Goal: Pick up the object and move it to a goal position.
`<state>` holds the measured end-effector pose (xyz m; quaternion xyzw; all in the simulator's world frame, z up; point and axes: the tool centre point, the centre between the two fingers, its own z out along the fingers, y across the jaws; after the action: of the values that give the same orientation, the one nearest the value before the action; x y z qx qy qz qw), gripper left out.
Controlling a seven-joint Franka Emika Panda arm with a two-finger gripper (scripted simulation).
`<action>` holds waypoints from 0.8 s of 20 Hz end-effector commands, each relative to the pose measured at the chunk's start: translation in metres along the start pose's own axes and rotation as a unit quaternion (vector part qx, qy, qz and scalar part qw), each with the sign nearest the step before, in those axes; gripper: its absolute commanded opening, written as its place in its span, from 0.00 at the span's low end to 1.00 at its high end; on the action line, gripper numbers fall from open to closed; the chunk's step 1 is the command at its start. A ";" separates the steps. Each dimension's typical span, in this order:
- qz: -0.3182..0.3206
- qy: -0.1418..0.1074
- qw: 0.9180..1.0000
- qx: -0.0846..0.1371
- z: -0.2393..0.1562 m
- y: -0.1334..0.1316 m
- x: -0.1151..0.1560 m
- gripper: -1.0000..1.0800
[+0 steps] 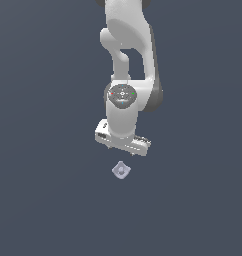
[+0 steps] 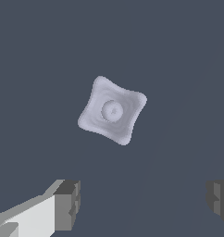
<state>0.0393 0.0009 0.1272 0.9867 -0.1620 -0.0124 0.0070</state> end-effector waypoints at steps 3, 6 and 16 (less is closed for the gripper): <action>0.066 0.003 0.998 0.004 0.011 -0.006 0.019 0.96; 0.105 0.005 0.994 0.006 0.018 -0.010 0.030 0.96; 0.185 0.009 0.983 0.010 0.033 -0.018 0.051 0.96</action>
<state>0.0899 0.0010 0.0940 0.9430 -0.3327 -0.0017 0.0009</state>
